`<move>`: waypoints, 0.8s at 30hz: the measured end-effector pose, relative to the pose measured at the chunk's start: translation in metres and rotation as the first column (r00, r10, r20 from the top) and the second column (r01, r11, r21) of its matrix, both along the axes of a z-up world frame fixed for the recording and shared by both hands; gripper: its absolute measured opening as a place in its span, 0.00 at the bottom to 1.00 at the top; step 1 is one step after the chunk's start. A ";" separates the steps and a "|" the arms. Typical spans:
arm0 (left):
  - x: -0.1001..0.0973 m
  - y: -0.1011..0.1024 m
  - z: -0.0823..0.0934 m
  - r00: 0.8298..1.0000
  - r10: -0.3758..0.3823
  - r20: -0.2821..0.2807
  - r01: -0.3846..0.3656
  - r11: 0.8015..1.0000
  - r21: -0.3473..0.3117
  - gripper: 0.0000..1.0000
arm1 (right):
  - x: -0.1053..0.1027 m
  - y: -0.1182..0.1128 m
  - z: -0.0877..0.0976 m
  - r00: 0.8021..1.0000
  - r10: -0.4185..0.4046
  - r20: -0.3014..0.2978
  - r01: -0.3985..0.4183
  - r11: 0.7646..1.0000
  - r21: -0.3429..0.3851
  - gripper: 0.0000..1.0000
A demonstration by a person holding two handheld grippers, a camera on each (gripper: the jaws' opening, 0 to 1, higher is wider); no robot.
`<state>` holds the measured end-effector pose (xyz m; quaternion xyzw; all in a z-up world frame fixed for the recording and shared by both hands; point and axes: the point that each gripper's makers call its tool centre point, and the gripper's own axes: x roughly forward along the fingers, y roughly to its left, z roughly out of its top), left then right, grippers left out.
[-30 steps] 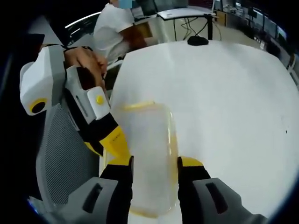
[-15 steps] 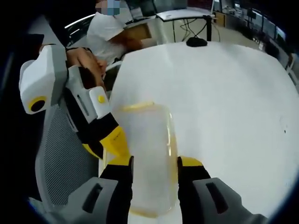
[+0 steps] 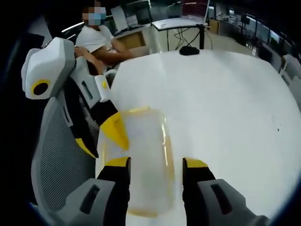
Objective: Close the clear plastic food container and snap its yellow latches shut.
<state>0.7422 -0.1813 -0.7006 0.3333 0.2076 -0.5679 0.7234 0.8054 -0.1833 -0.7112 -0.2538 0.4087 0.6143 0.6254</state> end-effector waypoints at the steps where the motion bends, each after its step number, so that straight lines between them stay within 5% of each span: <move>1: 0.000 0.001 0.001 1.000 0.006 -0.003 -0.006 1.000 -0.004 0.37 | 0.000 -0.002 0.001 1.000 -0.004 0.005 0.004 1.000 0.004 0.42; 24: 0.019 0.043 0.006 0.964 0.242 -0.112 -0.252 0.964 -0.087 0.56 | -0.009 -0.037 0.015 0.983 -0.146 0.115 0.137 0.987 0.081 0.54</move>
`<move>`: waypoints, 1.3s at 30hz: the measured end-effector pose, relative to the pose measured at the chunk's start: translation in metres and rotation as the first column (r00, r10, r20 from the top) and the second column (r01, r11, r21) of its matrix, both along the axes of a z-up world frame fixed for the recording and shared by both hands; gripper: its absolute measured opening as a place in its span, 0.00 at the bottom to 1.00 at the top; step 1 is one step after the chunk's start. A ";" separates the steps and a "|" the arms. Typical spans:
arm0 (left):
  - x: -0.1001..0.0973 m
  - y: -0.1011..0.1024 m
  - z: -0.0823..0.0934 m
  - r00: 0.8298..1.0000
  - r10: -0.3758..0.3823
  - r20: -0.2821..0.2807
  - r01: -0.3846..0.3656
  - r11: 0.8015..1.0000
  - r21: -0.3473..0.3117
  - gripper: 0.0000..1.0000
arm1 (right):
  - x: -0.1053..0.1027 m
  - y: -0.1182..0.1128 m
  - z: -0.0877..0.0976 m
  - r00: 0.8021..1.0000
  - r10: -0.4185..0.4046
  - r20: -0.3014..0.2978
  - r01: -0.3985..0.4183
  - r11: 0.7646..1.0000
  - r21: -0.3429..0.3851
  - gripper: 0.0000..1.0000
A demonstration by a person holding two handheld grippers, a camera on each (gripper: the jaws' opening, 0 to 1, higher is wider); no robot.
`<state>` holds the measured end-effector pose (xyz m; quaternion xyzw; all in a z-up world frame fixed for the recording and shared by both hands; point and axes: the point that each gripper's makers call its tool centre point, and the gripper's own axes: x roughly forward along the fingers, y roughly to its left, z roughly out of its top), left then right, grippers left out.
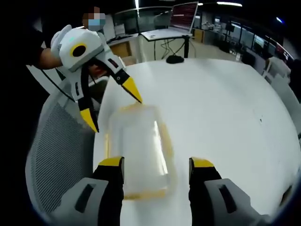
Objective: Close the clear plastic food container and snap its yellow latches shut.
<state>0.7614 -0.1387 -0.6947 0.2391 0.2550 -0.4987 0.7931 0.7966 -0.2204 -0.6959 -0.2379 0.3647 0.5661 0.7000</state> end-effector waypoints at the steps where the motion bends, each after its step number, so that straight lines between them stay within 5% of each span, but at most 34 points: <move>1: 0.000 0.001 -0.001 1.000 0.005 -0.004 -0.005 1.000 0.001 0.57 | -0.001 -0.001 0.001 1.000 -0.010 0.003 0.010 1.000 0.005 0.55; 22: 0.003 0.024 -0.002 0.990 0.134 -0.035 -0.136 0.990 -0.050 0.62 | -0.025 -0.029 0.011 0.982 -0.182 0.042 0.177 0.979 0.105 0.60; 39: -0.003 0.030 -0.013 0.981 0.186 -0.052 -0.189 0.979 -0.071 0.59 | -0.040 -0.040 0.001 0.953 -0.291 0.088 0.274 0.948 0.164 0.60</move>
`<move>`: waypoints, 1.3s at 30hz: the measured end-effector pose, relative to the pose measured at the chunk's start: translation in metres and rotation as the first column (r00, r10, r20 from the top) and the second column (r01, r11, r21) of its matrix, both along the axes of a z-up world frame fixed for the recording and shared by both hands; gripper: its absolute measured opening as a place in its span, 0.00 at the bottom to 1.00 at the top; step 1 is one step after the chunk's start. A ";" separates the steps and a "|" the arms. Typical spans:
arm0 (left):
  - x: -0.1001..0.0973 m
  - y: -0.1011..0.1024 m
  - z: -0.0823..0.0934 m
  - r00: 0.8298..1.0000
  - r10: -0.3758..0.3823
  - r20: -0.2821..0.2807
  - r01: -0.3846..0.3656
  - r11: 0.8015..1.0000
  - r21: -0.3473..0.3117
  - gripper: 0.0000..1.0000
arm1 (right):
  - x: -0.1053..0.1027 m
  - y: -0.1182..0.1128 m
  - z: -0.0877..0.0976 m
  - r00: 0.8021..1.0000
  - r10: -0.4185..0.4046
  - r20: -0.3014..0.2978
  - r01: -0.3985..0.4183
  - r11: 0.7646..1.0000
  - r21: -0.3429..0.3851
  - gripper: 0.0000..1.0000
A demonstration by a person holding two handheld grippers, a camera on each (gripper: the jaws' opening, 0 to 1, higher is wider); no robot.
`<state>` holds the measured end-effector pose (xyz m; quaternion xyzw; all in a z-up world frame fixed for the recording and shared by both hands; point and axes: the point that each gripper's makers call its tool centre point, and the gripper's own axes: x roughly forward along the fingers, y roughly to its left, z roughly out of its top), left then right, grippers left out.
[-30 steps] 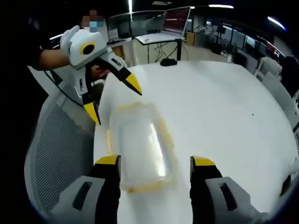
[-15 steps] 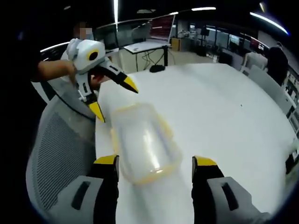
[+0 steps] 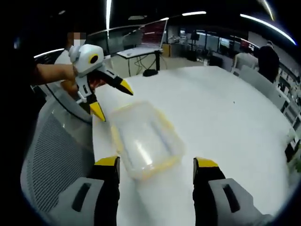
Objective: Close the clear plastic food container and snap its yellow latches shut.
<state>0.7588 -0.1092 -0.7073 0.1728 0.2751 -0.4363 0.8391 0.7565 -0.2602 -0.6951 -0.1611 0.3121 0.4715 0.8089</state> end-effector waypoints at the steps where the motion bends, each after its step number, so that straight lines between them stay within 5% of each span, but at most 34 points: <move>1: 0.000 0.000 -0.001 1.000 0.001 0.002 -0.001 1.000 0.001 0.58 | -0.001 0.000 -0.001 1.000 -0.005 0.000 0.005 1.000 0.003 0.60; 13: -0.001 -0.003 -0.012 1.000 0.015 0.006 -0.015 1.000 0.005 0.55 | -0.014 0.001 -0.019 0.999 -0.053 0.013 0.053 0.999 0.011 0.58; 39: 0.007 -0.013 -0.023 1.000 0.006 -0.015 -0.007 1.000 -0.004 0.47 | -0.005 0.010 -0.033 0.997 -0.070 0.031 0.069 0.997 0.018 0.47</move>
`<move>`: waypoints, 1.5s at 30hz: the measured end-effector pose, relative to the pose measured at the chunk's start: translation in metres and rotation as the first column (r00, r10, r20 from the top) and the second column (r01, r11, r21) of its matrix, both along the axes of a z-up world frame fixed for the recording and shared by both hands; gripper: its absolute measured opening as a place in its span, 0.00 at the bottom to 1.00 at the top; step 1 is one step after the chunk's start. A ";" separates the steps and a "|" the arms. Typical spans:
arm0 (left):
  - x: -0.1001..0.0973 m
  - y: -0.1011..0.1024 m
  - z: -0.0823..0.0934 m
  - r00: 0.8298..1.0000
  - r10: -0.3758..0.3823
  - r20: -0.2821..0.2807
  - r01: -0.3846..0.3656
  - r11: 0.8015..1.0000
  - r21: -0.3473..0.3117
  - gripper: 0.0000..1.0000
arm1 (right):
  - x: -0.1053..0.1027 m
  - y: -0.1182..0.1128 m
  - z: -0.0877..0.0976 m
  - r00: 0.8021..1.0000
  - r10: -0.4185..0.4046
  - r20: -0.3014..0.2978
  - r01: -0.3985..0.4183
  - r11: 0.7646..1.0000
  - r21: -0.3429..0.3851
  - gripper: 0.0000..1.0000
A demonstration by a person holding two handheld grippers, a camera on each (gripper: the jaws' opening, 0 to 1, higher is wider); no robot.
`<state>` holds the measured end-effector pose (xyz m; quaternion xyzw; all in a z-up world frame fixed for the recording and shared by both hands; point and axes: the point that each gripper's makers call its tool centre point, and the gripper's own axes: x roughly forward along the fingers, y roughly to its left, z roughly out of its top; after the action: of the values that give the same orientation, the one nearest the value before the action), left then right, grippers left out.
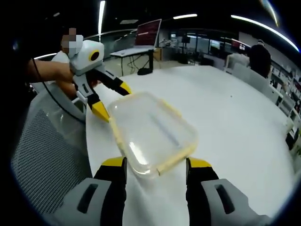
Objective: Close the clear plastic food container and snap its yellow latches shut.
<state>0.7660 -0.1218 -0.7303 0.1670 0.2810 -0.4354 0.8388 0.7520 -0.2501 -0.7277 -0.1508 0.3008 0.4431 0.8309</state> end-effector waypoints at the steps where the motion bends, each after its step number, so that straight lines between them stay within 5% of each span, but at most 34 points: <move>1: 0.002 0.000 0.000 1.000 0.000 -0.001 0.000 1.000 0.001 0.47 | 0.001 0.000 0.000 1.000 0.000 0.000 0.000 1.000 0.000 0.47; 45: 0.087 -0.004 0.001 1.000 -0.024 -0.011 0.024 0.999 0.037 0.46 | 0.086 -0.005 0.002 1.000 -0.020 0.006 0.021 0.999 -0.026 0.47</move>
<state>0.8531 -0.1261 -0.7294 0.1836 0.2913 -0.4411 0.8288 0.8376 -0.2548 -0.7256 -0.1594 0.3058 0.4303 0.8342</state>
